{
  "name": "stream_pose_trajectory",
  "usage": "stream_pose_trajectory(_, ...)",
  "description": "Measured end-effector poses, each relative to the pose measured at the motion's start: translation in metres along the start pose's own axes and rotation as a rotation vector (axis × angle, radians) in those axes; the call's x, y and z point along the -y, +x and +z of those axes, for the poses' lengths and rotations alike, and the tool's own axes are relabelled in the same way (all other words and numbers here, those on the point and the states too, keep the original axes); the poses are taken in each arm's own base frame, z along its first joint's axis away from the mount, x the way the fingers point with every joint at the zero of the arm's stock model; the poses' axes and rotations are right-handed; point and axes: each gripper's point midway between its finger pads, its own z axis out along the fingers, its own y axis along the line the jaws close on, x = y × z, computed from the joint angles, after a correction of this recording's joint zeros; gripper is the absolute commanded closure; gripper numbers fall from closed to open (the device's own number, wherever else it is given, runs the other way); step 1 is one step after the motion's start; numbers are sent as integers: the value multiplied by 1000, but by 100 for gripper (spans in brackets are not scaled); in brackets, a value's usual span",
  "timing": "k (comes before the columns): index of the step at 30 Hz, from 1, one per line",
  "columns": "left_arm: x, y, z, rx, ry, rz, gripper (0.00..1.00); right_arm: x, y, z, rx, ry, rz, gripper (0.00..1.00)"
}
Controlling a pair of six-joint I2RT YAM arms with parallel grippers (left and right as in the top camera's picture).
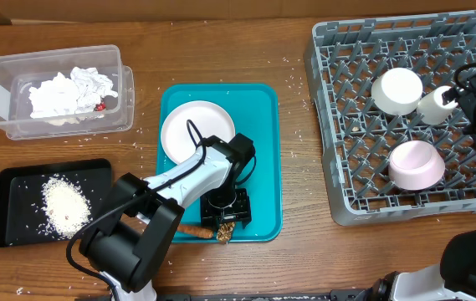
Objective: Sort waste into correct bins and load items into the dishwasher
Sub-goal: 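Lower left gripper onto the fried food scrap and grasp it, then carry the food scrap left and drop it on the black tray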
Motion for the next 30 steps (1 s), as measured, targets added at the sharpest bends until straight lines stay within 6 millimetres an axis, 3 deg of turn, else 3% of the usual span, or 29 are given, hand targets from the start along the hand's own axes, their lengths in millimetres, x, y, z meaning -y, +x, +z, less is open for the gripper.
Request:
stream_pose_trajectory(5, -4, 5, 0, -19, -14, 9, 60, 0, 0, 0, 0, 0, 0, 0)
stream_pose_trajectory(11, -4, 5, 0, -22, -18, 17, 65, 0, 0, 0, 0, 0, 0, 0)
stream_pose_trajectory(20, -13, 10, -8, -62, -35, -23, 65, 0, 0, 0, 0, 0, 1, 0)
stream_pose_trajectory(26, -20, -28, -62, -11, 65, -116, 65, 0, 0, 0, 0, 0, 2, 0)
stream_pose_trajectory(30, -43, -61, -109, 64, 139, -193, 64, 0, 0, 0, 0, 0, 1, 0)
